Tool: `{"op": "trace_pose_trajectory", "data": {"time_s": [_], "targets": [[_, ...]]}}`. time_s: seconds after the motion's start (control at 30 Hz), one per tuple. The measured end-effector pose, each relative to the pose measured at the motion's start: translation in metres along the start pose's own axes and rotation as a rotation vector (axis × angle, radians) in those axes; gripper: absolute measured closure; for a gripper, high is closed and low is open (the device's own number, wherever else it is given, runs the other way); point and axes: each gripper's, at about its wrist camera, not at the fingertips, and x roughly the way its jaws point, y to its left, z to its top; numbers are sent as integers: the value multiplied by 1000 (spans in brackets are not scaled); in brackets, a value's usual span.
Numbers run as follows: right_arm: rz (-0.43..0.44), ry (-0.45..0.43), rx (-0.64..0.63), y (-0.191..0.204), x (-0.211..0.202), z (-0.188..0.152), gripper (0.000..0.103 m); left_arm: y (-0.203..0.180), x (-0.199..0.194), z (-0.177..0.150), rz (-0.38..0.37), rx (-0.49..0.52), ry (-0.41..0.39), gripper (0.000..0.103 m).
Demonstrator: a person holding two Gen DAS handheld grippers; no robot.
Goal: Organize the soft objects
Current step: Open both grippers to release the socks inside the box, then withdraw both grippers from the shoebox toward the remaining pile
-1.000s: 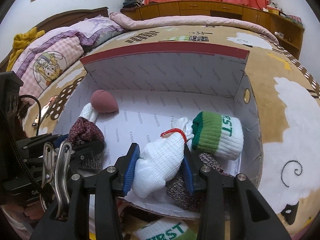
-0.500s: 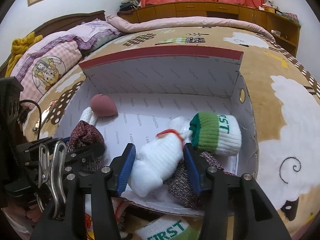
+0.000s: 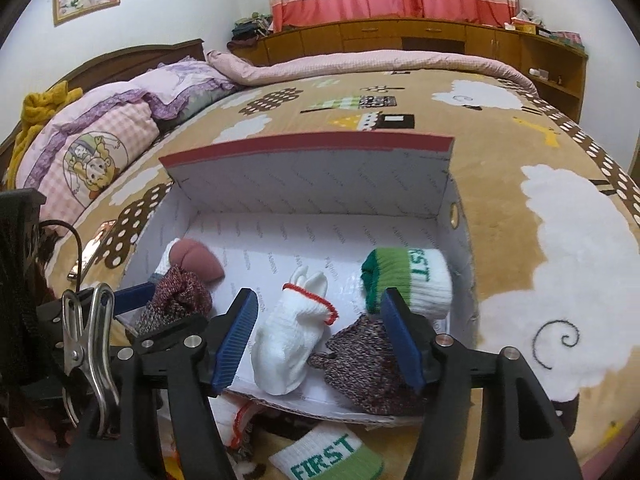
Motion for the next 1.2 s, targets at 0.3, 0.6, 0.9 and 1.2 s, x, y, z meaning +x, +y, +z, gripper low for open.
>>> {"op": "trace_pose_trajectory", "data": {"time_s": [0.3,0.6,0.9,1.2], "targets": [[-6,-18,9,-3,-14,-2,37,4,-17,-2,-2,-5,-22,21],[-12,-30,24,-8,-29,-6,37,3,-31,-8,0,-6,-25,20],[-19,-36,32,-11,-43,-13,37,4,-45,-11,1,-24,-27,20],[-20,-44,31,-7,-58,-20,37,2,-60,-14,-14,-20,-33,20]]}}
